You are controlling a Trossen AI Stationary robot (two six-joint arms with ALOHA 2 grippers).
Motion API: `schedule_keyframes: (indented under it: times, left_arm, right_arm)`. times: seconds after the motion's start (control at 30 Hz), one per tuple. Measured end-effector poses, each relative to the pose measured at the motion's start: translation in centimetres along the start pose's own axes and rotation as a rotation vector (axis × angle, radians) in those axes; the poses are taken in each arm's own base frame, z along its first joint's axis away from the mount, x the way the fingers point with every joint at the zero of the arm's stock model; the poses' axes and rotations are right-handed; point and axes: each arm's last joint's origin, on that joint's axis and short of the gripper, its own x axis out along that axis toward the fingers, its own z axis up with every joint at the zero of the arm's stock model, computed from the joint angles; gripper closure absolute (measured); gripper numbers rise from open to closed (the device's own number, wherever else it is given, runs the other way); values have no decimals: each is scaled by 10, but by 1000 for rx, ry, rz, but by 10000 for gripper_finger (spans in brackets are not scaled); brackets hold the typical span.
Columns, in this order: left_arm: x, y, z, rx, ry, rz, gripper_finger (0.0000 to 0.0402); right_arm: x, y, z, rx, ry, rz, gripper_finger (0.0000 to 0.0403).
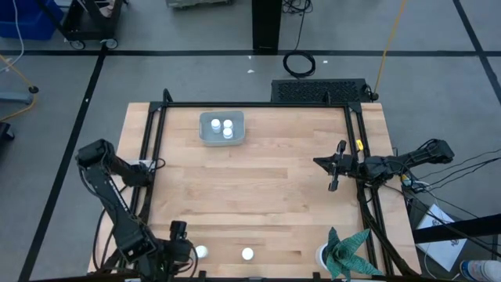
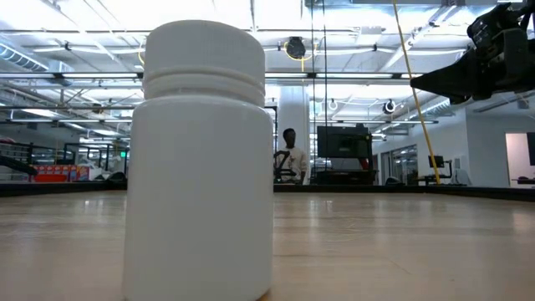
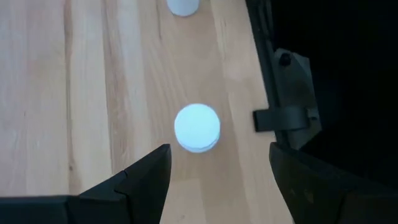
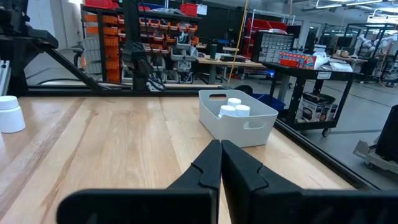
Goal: Pick and place pill bottles into a basket
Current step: Put the white medicine bottle into the gray bin
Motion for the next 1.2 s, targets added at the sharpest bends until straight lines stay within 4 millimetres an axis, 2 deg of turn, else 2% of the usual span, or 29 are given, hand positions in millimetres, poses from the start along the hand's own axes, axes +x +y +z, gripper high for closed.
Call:
schedule_keyframes:
  times: [0.23,0.57,0.83,1.2]
  left_arm:
    - [10,8,-5,35,26,29,123]
    - [14,13,5,66,-8,24,123]
    - [41,13,5,84,68,14,123]
    - [43,10,8,100,29,-5,123]
  right_arm:
    - [0,0,0,1,0,0,399]
    - [0,0,0,0,0,0,399]
    - [0,0,0,1,0,0,399]
    - [0,0,0,1,0,0,399]
